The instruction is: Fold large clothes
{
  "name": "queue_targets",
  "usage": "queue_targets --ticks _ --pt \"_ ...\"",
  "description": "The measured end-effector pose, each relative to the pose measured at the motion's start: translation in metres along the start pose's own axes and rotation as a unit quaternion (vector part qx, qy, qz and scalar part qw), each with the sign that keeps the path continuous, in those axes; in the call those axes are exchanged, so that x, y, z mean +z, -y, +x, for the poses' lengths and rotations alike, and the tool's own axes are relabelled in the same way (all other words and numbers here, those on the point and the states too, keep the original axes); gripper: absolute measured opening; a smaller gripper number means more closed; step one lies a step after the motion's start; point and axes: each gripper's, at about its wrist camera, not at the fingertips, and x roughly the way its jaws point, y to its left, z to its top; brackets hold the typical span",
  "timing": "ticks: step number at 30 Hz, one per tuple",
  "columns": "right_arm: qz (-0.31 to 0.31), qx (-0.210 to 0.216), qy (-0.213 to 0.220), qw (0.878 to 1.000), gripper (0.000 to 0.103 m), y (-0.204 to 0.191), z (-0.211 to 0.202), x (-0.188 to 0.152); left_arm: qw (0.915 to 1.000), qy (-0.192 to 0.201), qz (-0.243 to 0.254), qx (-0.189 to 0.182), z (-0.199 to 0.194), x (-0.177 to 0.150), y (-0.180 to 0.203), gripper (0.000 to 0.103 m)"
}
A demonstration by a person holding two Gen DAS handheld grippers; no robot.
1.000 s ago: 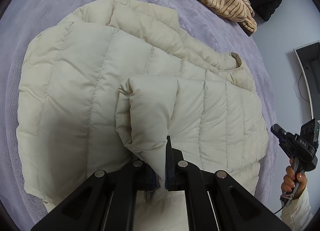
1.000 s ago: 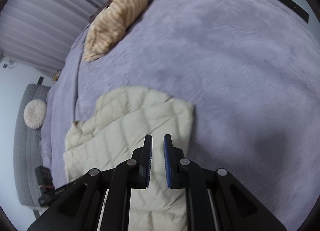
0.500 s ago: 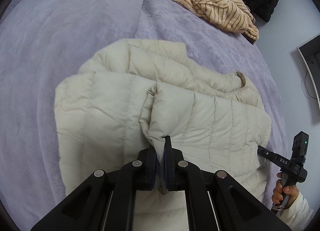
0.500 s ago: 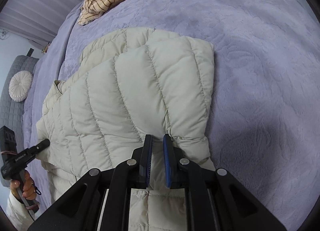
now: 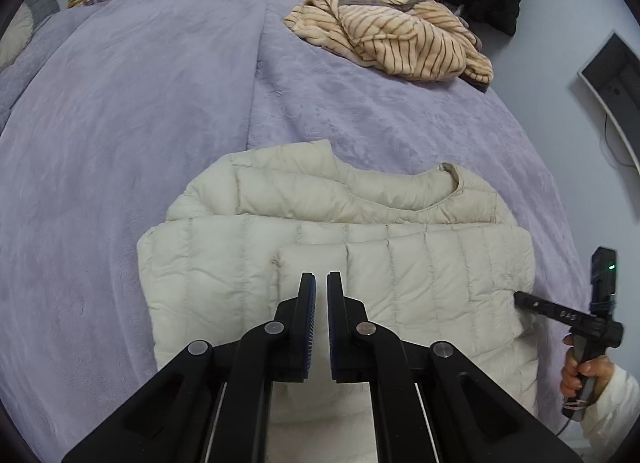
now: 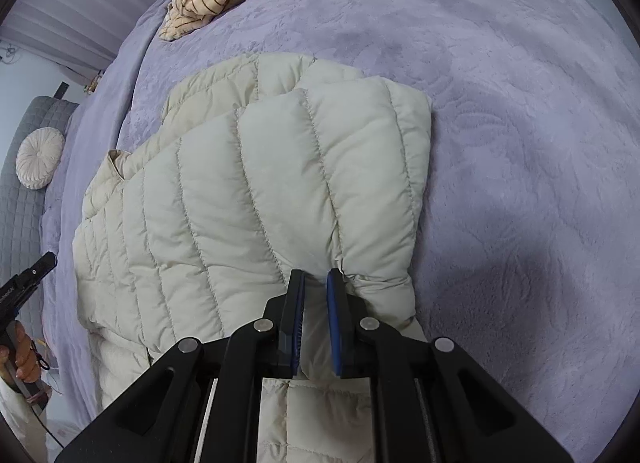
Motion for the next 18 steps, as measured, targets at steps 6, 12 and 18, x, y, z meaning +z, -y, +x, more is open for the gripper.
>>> queue_targets --ticks 6,12,18 --pt "-0.01 -0.003 0.032 0.999 0.013 -0.013 -0.009 0.006 0.9974 -0.054 -0.031 0.036 0.059 -0.022 -0.01 0.007" --pt "0.019 0.006 0.022 1.0 0.008 0.015 0.019 0.006 0.9979 -0.049 -0.02 0.037 0.07 -0.035 -0.014 0.007" --pt "0.005 -0.001 0.019 1.0 0.008 0.016 0.024 0.006 0.9977 -0.051 -0.025 0.036 0.076 -0.036 -0.016 0.007"
